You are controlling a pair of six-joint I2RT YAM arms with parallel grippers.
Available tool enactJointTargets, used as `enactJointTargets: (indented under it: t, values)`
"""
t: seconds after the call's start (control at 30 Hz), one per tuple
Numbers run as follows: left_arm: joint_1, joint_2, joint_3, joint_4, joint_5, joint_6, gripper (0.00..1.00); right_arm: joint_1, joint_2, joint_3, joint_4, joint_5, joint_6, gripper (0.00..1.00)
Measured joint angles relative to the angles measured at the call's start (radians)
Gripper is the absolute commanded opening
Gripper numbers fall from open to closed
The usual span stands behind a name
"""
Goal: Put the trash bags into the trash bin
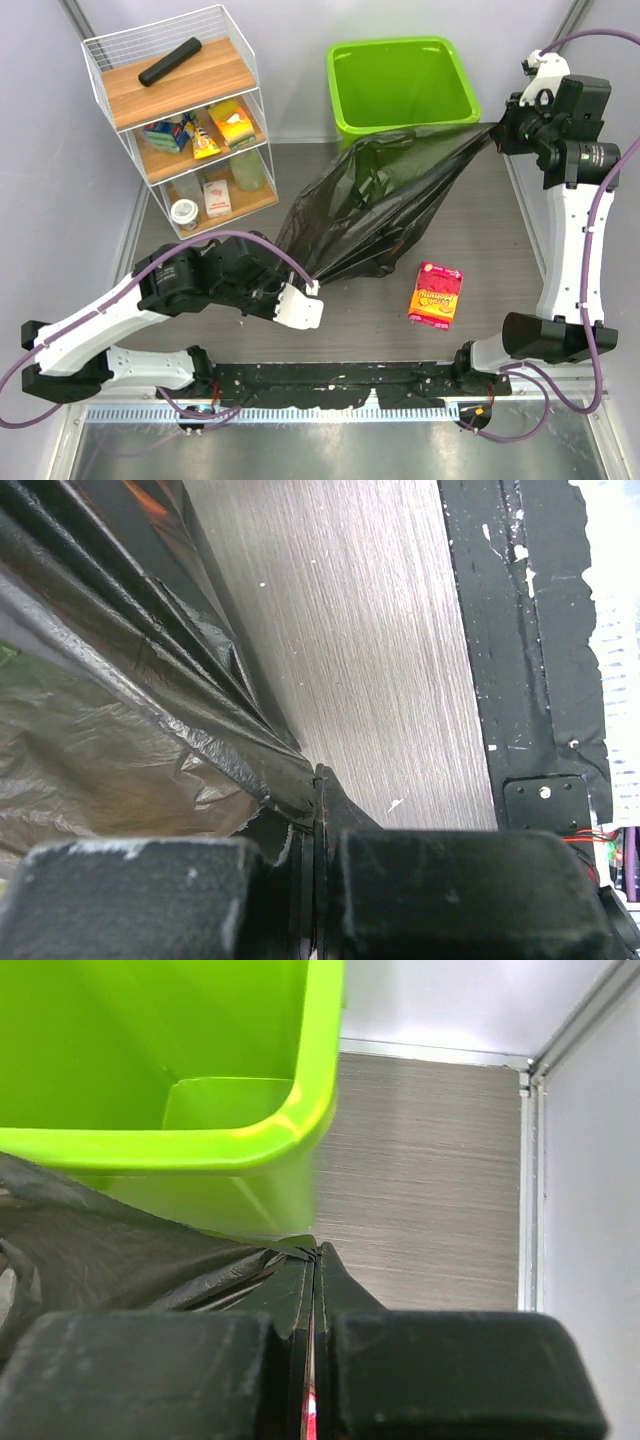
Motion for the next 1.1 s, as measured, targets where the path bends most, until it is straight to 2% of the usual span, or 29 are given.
enactJointTargets:
  t: [0.17, 0.23, 0.37, 0.4, 0.47, 0.6, 0.73, 0.87, 1.1]
  values:
    - [0.0, 0.002, 0.021, -0.005, 0.026, -0.002, 0.1, -0.005, 0.0, 0.001, 0.003, -0.124, -0.004, 0.01]
    - [0.0, 0.021, 0.061, -0.005, 0.047, -0.005, 0.18, -0.007, 0.0, 0.001, 0.01, -0.173, -0.002, 0.01]
    - [-0.002, 0.085, 0.148, 0.003, 0.112, -0.008, 0.6, -0.008, -0.006, -0.001, 0.039, -0.246, 0.003, 0.01]
    - [-0.002, 0.105, 0.164, 0.005, 0.129, -0.013, 0.68, -0.008, -0.009, -0.001, 0.046, -0.26, 0.005, 0.01]
    - [-0.002, 0.142, 0.184, 0.008, 0.156, -0.019, 0.76, -0.008, -0.015, -0.001, 0.056, -0.284, 0.011, 0.01]
    - [-0.002, 0.209, 0.192, 0.022, 0.187, -0.038, 0.8, -0.008, -0.032, -0.001, 0.084, -0.336, 0.025, 0.02]
    - [-0.001, 0.231, 0.2, 0.08, 0.159, -0.084, 0.82, -0.008, -0.046, -0.002, 0.107, -0.389, 0.037, 0.01]
    - [0.008, 0.239, 0.268, 0.196, 0.034, -0.154, 0.83, -0.008, -0.068, -0.017, 0.129, -0.435, 0.04, 0.01]
    - [0.067, 0.333, 0.425, 0.45, -0.266, -0.22, 0.87, -0.008, -0.115, -0.047, 0.131, -0.503, 0.025, 0.01]
